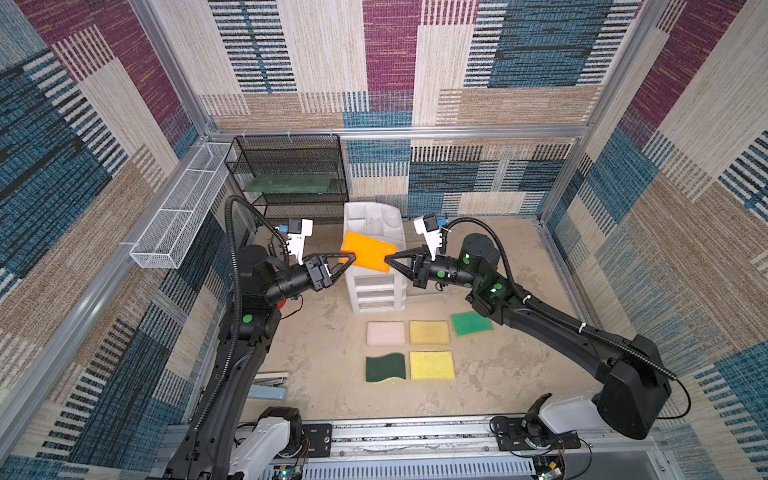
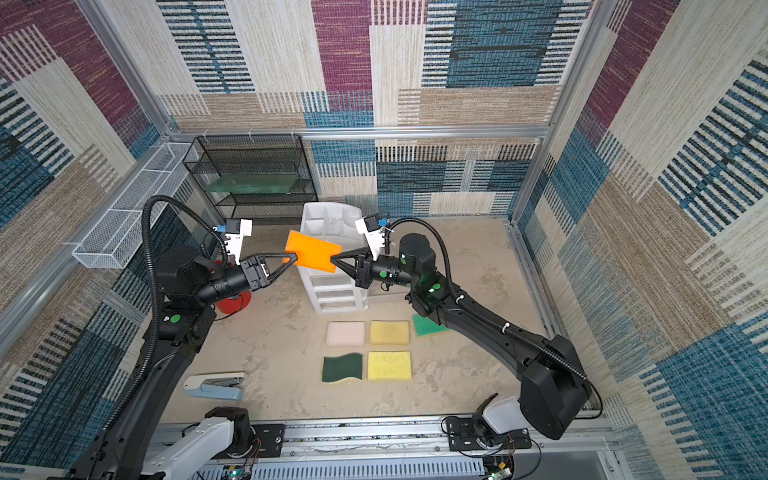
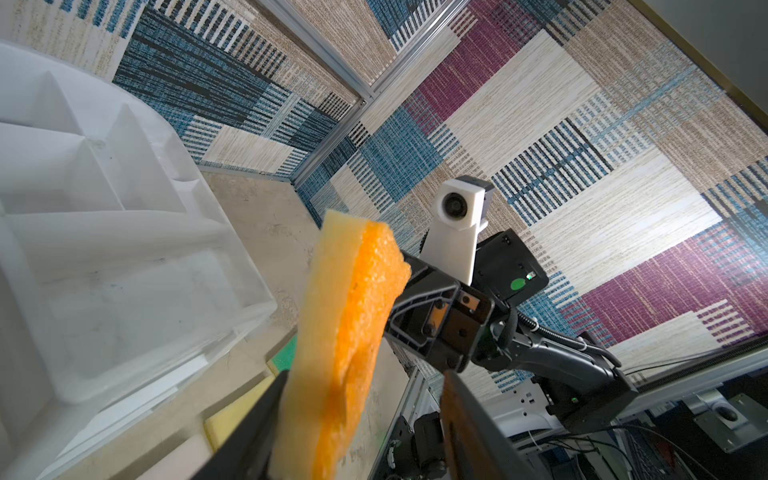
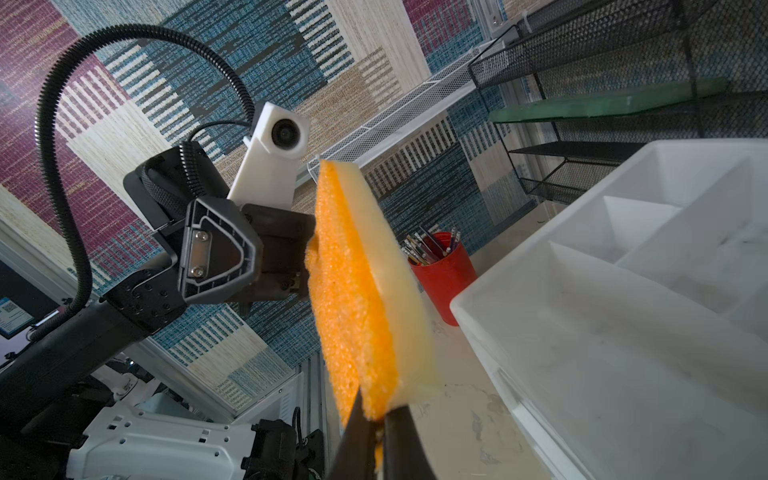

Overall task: Take the sponge out of the drawer
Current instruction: Pick up the sponge from the drawer.

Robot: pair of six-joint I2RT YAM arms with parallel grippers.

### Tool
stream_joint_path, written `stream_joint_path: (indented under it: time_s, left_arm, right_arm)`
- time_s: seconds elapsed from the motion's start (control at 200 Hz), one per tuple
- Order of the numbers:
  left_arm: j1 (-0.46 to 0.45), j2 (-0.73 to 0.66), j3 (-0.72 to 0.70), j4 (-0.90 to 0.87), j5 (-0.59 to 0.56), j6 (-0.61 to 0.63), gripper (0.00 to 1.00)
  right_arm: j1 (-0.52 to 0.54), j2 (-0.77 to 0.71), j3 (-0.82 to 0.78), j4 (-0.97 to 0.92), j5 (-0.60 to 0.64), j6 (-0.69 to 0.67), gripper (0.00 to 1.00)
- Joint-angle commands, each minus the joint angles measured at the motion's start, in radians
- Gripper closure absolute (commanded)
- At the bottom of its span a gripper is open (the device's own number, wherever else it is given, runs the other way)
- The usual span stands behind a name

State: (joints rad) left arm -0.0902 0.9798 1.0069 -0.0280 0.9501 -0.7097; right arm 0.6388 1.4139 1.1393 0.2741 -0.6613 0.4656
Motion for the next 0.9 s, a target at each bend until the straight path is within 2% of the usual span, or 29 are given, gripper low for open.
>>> stream_joint_path:
  time_s: [0.0,0.341,0.611,0.891]
  left_arm:
    - [0.000,-0.002,0.011,-0.027,0.031,0.042,0.42]
    - [0.001,0.018,0.014,-0.033,0.040,0.043,0.45]
    - [0.001,0.039,0.038,-0.102,0.008,0.083,0.47]
    - [0.000,0.072,0.045,-0.111,0.042,0.081,0.47]
  right_arm:
    - [-0.048,-0.009,0.031,-0.154,-0.116,-0.058,1.00]
    - [-0.113,0.072,0.163,-0.345,-0.291,-0.133,0.99]
    - [-0.120,0.046,0.178,-0.414,-0.300,-0.176,0.99]
    - [-0.122,0.066,0.188,-0.416,-0.361,-0.176,0.99]
